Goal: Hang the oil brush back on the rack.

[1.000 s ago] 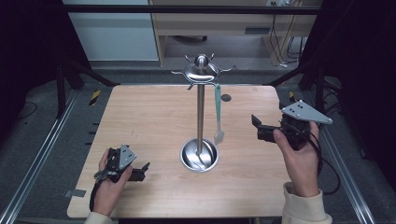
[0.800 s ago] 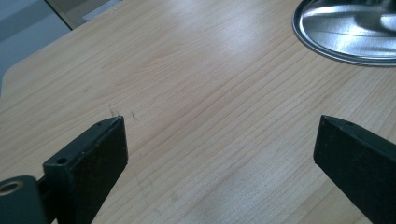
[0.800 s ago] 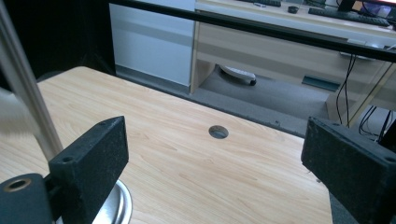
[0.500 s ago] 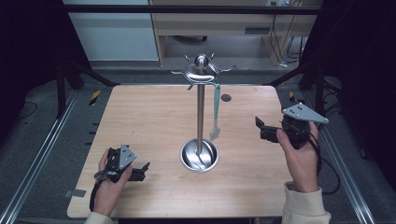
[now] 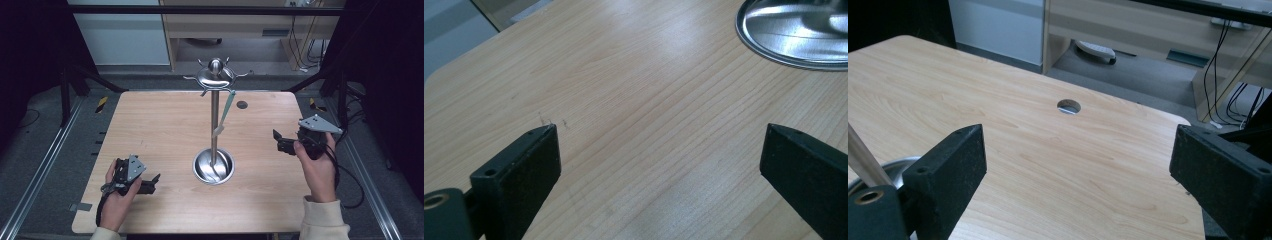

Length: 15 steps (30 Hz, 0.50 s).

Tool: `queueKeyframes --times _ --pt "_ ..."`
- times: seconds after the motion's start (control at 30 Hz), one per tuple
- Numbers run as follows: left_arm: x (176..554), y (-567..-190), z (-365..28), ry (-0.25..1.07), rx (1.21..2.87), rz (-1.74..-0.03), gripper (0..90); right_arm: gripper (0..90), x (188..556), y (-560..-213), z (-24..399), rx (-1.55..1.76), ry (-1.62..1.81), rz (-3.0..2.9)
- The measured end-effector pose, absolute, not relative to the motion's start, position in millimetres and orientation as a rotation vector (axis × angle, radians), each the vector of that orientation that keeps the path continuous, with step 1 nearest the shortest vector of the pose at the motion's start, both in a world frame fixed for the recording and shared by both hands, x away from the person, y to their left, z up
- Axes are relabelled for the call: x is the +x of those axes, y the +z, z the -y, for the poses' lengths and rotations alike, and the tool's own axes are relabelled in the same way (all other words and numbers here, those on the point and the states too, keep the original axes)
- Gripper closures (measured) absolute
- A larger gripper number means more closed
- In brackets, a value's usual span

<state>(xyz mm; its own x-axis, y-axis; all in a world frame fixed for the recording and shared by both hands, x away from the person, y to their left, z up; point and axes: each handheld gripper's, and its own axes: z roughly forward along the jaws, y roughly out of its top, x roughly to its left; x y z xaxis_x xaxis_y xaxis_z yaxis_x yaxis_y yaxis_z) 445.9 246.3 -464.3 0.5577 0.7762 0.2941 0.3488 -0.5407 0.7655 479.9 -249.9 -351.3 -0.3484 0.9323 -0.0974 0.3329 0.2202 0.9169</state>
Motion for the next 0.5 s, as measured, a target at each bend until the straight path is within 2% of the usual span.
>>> queueKeyframes --times 0.5 --pt "446 -464 -246 0.835 2.136 -0.897 2.5 8.4 496 -388 250 1.219 1.067 -1.898"
